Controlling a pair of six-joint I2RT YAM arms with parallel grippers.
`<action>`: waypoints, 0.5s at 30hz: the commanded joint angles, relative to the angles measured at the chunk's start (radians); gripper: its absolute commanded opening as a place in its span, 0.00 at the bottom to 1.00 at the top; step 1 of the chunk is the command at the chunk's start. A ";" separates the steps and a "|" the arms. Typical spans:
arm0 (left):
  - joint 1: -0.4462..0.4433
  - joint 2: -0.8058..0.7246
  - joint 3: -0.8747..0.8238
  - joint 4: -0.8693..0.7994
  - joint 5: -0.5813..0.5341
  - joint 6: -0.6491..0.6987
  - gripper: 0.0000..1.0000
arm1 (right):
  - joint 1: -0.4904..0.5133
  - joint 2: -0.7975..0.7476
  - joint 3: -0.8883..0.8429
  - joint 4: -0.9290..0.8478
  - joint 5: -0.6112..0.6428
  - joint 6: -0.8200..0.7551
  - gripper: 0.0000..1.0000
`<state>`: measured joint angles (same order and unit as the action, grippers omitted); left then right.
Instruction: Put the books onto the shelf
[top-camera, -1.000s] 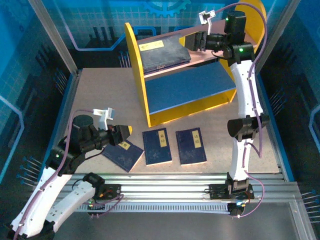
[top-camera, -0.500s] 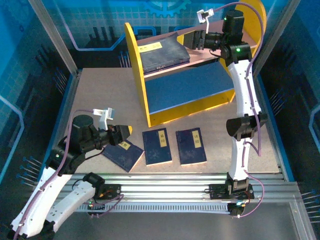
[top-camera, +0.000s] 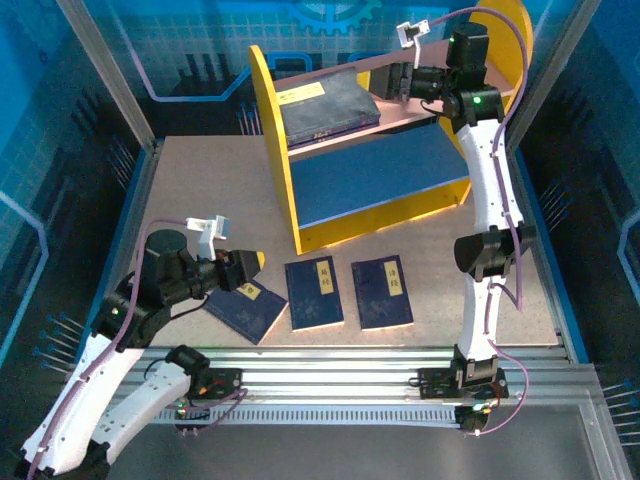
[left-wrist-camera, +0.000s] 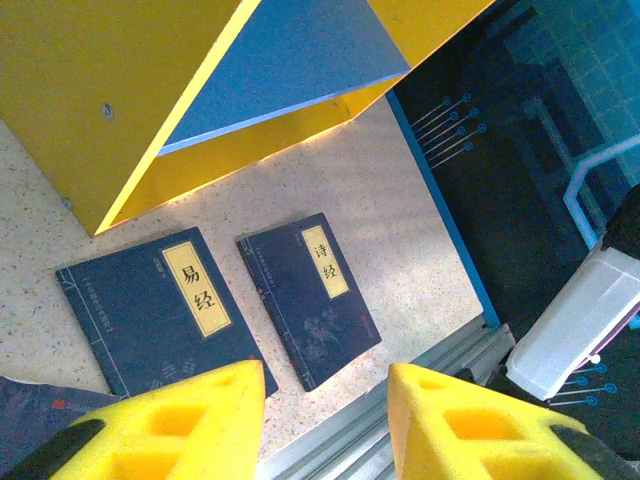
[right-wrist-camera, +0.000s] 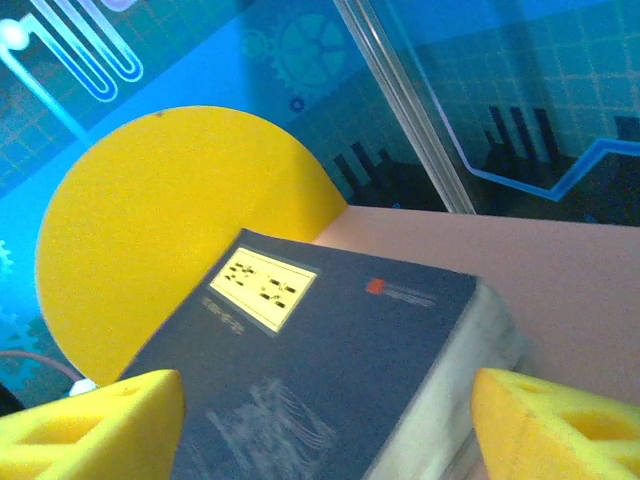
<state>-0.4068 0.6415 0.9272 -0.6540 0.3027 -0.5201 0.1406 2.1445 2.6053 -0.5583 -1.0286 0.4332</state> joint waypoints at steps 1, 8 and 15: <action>0.002 0.001 -0.004 0.003 -0.007 0.023 0.39 | -0.018 -0.073 -0.057 -0.027 0.025 -0.050 0.78; 0.001 0.008 -0.006 0.008 -0.005 0.019 0.39 | -0.042 -0.160 -0.197 0.006 0.043 -0.085 0.79; 0.001 0.001 -0.035 0.023 0.001 0.006 0.39 | -0.056 -0.317 -0.455 0.058 0.055 -0.182 0.80</action>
<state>-0.4068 0.6487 0.9188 -0.6479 0.3027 -0.5213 0.0921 1.8866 2.2223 -0.4870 -0.9947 0.3176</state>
